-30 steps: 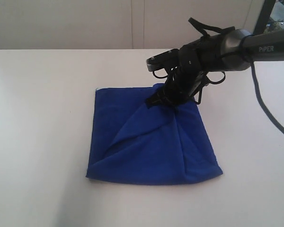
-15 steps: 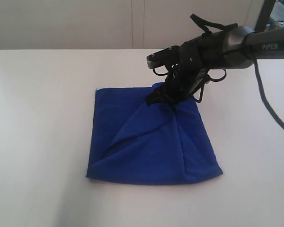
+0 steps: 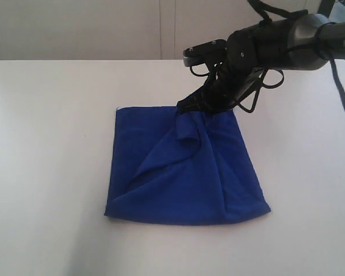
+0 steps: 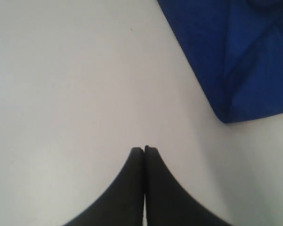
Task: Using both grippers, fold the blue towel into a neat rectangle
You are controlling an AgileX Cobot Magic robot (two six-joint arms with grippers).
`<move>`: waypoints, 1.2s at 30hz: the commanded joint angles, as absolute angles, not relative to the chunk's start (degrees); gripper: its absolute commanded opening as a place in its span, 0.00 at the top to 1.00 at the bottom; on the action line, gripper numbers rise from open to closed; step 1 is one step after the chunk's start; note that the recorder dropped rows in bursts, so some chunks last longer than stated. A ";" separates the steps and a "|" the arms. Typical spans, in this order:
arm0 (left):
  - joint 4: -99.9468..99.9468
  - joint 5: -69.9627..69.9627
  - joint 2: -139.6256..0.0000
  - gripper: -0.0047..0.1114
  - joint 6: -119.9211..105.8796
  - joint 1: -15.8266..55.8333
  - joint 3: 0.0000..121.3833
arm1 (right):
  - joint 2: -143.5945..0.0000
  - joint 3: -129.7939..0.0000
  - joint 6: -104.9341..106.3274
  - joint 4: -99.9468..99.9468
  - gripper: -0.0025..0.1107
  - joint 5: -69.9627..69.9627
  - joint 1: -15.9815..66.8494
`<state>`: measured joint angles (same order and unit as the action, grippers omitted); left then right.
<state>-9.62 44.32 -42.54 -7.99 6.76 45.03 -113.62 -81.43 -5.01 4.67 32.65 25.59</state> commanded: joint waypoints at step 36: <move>-49.51 34.11 -59.70 0.96 -20.32 7.16 44.54 | -119.06 -81.20 2.59 -5.19 0.98 35.07 17.66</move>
<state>-38.53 34.98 -54.19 -15.25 6.76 45.03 -118.93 -81.43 2.14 -4.81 35.53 18.29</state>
